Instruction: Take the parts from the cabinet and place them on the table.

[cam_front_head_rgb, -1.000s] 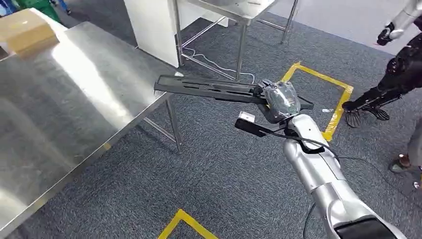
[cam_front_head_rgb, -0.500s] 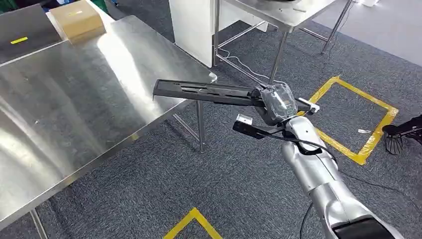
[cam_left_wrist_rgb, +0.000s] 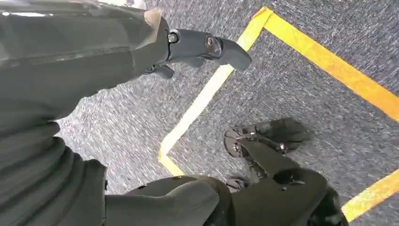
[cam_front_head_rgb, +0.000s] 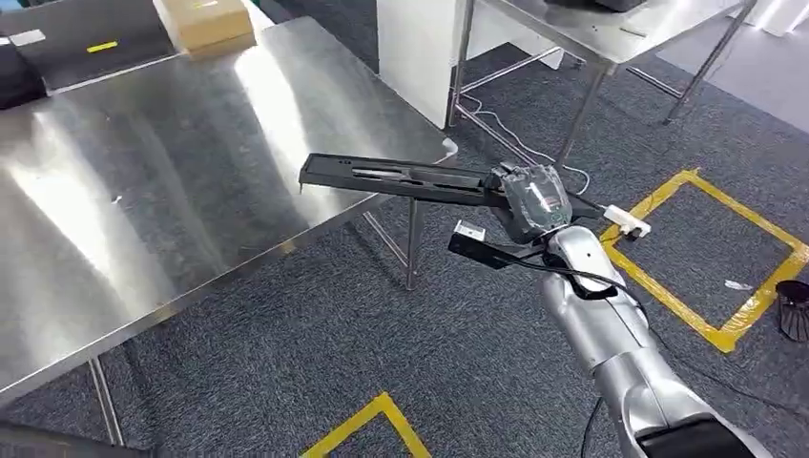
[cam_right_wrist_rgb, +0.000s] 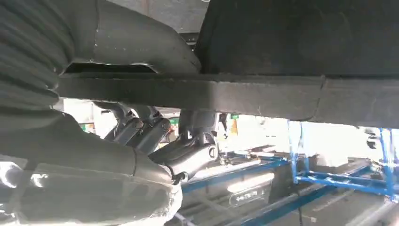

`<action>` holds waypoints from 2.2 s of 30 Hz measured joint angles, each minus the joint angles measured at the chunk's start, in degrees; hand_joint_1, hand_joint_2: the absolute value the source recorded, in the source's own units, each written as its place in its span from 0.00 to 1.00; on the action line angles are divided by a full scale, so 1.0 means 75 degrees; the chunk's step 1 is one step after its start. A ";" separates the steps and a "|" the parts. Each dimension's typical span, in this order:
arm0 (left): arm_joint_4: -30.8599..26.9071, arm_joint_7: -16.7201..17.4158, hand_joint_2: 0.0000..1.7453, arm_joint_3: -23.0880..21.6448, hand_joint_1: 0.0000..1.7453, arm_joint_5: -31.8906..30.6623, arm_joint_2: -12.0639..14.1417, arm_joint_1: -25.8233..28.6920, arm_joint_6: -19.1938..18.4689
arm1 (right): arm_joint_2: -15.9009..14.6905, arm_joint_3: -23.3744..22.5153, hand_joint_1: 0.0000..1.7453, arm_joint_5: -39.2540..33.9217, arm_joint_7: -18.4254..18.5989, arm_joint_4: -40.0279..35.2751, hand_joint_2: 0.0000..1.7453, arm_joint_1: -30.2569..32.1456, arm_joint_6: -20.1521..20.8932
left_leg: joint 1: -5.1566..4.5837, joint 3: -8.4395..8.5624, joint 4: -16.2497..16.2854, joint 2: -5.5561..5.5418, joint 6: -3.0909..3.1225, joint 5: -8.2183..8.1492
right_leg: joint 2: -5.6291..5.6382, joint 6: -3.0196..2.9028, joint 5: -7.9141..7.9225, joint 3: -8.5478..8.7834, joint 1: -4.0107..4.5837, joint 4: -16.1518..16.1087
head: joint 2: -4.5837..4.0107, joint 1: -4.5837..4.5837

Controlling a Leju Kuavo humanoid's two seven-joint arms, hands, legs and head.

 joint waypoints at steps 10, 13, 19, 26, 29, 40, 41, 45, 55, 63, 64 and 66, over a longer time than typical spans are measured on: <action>0.0003 -0.0003 1.00 0.0000 0.00 0.0026 -0.0026 0.0001 0.0000 | -0.0134 -0.0111 1.00 0.0012 0.0006 0.0160 1.00 0.0045 -0.0032 | 0.0048 0.0049 -0.0126 -0.0917 0.0272 0.0129 | 0.0803 0.0323 -0.0539 -0.0884 -0.0136 0.1680 | 0.0000 0.0026; 0.0003 -0.0020 1.00 -0.0003 0.00 0.0058 -0.0026 -0.0002 0.0006 | -0.0276 -0.0255 1.00 -0.0014 -0.0029 0.0368 1.00 -0.0127 -0.0116 | 0.0025 0.0000 -0.0085 -0.1187 0.0176 0.0153 | 0.1428 0.0420 0.0008 -0.0153 -0.0264 0.0063 | 0.0000 0.0026; 0.0012 -0.0017 1.00 -0.0070 0.00 0.0102 -0.0009 0.0057 0.0006 | -0.0493 -0.0437 1.00 -0.0137 -0.0210 0.1079 1.00 -0.0677 -0.0172 | 0.0000 -0.0271 0.0199 -0.0862 -0.0035 -0.0026 | 0.0937 0.0033 0.0149 -0.0122 -0.0288 0.0005 | 0.0000 0.0003; 0.0012 -0.0044 1.00 -0.0143 0.00 0.0125 0.0023 0.0030 0.0000 | -0.0691 -0.0490 1.00 -0.0058 -0.0140 0.2201 1.00 -0.1486 -0.0137 | 0.0028 -0.0612 0.1122 -0.0324 -0.0075 -0.0223 | 0.0342 -0.0096 0.0116 -0.0114 -0.0175 0.0009 | 0.0000 -0.0052; 0.0012 -0.0052 1.00 -0.0181 0.00 0.0111 0.0047 -0.0003 0.0000 | -0.0775 -0.0498 1.00 -0.0009 -0.0114 0.2470 1.00 -0.1782 -0.0103 | -0.0069 -0.0017 0.0005 0.0210 0.0073 0.0017 | 0.0165 0.0004 0.0050 -0.0115 -0.0021 0.0041 | 0.0000 -0.0059; 0.0012 -0.0511 1.00 -0.0309 0.00 0.0152 0.0041 -0.0088 0.0023 | -0.1108 -0.0426 1.00 0.0367 -0.0163 0.3474 1.00 -0.2484 0.0260 | -0.0008 0.0012 -0.0133 -0.0834 0.0369 0.0161 | 0.0803 0.0301 -0.0678 -0.1152 -0.0139 0.2104 | 0.0000 -0.0026; 0.0012 -0.0669 1.00 -0.0306 0.00 0.0180 0.0044 -0.0089 0.0038 | -0.1119 -0.0411 1.00 0.0408 -0.0172 0.3509 1.00 -0.2517 0.0256 | 0.0006 0.0012 -0.0129 -0.0915 0.0358 0.0165 | 0.0810 0.0385 -0.0417 -0.0895 -0.0169 0.1532 | 0.0000 -0.0029; 0.0012 -0.1449 1.00 -0.0291 0.00 0.0373 0.0061 -0.0090 0.0049 | -0.1128 -0.0358 1.00 0.0557 -0.0321 0.3649 1.00 -0.2714 0.0221 | -0.0012 -0.0093 -0.0074 -0.1204 0.0165 0.0199 | 0.1257 0.0390 0.0105 -0.0212 -0.0249 0.0069 | 0.0000 -0.0041; 0.0017 -0.3058 1.00 -0.0064 0.00 0.0825 0.0058 -0.0019 -0.0023 | -0.0895 0.0032 1.00 0.1011 -0.0699 0.3792 1.00 -0.2756 0.0099 | 0.0012 -0.1164 0.2073 -0.0408 -0.0034 -0.0649 | 0.0477 -0.0019 0.0111 -0.0152 -0.0156 0.0043 | 0.0000 -0.0111; 0.0017 -0.3520 1.00 0.0090 0.00 0.0950 0.0041 0.0040 -0.0096 | -0.0691 0.0289 1.00 0.1075 -0.0889 0.3803 1.00 -0.2777 -0.0067 | -0.0128 -0.0040 -0.0089 -0.0218 0.0257 0.0095 | 0.0114 0.0103 0.0049 -0.0077 0.0003 0.0008 | 0.0000 -0.0114; 0.0017 -0.3520 1.00 0.0096 0.00 0.0953 0.0029 0.0056 -0.0096 | -0.0688 0.0303 1.00 0.1075 -0.0889 0.3812 1.00 -0.2771 -0.0070 | -0.0058 0.0041 -0.0165 -0.0239 0.0314 0.0143 | 0.0291 0.0135 -0.0004 -0.0184 -0.0034 0.0045 | 0.0000 -0.0099; 0.0017 -0.3520 1.00 0.0128 0.00 0.0950 0.0015 0.0030 -0.0090 | -0.0735 0.0332 1.00 0.1063 -0.0895 0.3826 1.00 -0.2805 -0.0099 | -0.0164 0.0057 -0.0155 -0.0283 0.0265 0.0129 | 0.0447 0.0094 0.0037 0.0005 -0.0020 -0.0118 | 0.0000 -0.0094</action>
